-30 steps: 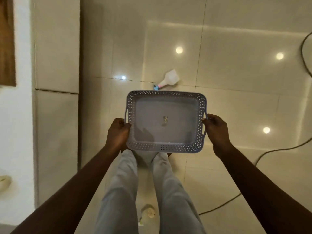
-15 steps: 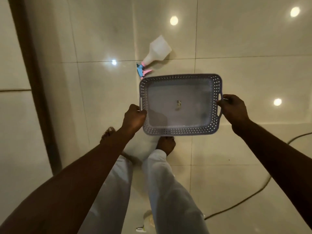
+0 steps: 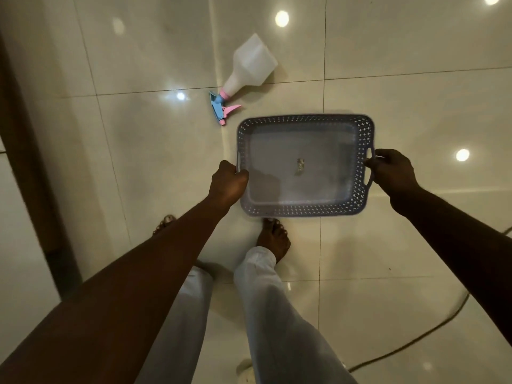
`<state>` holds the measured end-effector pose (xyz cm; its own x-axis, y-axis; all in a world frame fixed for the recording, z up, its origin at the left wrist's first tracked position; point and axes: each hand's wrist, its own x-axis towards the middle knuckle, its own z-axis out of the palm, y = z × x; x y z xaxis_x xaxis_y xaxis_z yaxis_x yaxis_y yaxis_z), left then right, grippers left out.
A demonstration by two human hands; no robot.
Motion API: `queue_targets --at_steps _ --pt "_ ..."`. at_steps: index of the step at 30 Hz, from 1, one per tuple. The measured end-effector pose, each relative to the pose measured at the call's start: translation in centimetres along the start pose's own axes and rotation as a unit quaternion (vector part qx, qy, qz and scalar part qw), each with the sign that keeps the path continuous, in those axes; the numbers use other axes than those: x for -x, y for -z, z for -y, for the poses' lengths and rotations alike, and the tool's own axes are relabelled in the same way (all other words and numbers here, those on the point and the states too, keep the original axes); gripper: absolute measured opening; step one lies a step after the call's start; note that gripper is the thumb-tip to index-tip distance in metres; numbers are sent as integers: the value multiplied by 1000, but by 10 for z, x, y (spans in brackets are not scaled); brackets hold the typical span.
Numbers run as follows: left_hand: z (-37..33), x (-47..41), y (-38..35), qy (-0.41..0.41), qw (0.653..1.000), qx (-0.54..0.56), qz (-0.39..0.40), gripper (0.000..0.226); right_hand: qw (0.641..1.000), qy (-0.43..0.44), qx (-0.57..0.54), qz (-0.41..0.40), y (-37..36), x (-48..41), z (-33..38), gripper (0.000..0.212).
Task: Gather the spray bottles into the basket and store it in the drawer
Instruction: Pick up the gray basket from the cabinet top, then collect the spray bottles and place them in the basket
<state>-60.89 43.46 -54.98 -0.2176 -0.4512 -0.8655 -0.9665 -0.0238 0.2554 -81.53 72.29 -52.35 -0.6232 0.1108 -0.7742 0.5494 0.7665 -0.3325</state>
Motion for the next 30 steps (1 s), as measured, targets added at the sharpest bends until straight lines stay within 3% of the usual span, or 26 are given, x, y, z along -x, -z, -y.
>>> queue_targets --at_steps 5,10,13,16,21,24,27,30 --pt "-15 -4 12 -10 999 -26 -26 46 1000 -6 27 0 -1 -2 5 52" --pt "-60 -24 51 -121 984 -26 -127 50 981 151 113 -46 -12 9 46 58" --pt "-100 -45 73 -196 970 -31 -143 51 967 236 98 -10 -42 9 94 55" --pt "-140 -68 87 -237 964 -45 -113 55 965 253 34 59 -86 7 146 62" --pt "-186 -104 91 -217 974 -69 -2 55 974 201 -46 92 -156 -12 204 71" --pt "-188 -113 83 -195 978 -54 52 37 979 133 -113 103 -183 -21 211 65" --pt "-180 -115 80 -185 980 -31 60 54 971 90 -192 112 -195 -21 212 66" --pt "-177 -107 92 -204 978 -22 42 57 955 60 -256 137 -189 -9 217 67"
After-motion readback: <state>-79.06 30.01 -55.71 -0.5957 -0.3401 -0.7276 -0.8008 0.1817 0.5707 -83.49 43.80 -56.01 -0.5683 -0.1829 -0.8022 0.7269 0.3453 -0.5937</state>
